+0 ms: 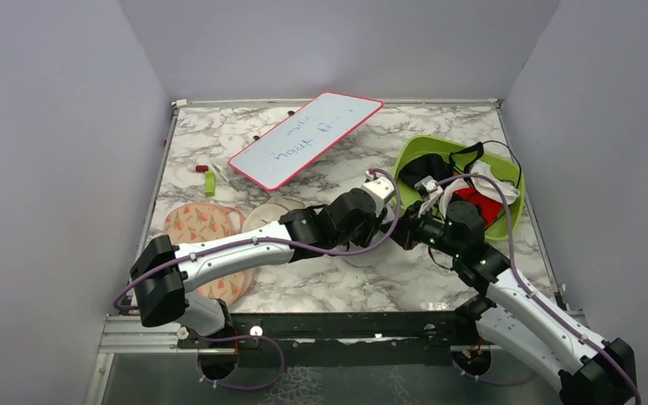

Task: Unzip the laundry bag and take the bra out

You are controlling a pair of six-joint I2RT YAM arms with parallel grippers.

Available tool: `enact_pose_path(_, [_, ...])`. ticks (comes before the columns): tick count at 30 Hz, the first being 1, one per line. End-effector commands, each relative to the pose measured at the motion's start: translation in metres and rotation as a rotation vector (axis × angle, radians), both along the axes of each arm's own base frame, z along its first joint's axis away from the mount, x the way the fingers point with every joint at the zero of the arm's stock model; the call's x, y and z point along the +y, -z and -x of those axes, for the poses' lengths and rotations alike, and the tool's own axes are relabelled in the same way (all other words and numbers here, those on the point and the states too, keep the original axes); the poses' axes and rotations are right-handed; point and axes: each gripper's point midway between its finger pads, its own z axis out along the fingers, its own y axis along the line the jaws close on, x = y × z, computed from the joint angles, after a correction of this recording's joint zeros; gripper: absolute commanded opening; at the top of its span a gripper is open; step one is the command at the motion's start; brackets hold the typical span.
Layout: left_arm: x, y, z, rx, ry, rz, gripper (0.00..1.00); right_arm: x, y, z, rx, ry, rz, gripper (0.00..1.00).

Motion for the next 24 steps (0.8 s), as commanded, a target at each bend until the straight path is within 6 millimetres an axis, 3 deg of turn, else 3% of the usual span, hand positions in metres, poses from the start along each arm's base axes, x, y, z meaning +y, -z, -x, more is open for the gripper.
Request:
enact_pose_path(1, [-0.006,-0.009,0.0,-0.025,0.059,0.021,0.2,-0.002,-0.012,-0.009,-0.037,0.025,0.017,0.01])
enact_pose_path(11, [0.007,-0.009,0.003,-0.098,0.138,-0.05,0.0,-0.008,-0.016,-0.022,-0.028,0.079,0.073,0.01])
enact_pose_path(24, [0.037,-0.024,0.007,-0.204,0.176,-0.091,0.0,-0.021,0.002,-0.05,0.01,0.222,0.143,0.01])
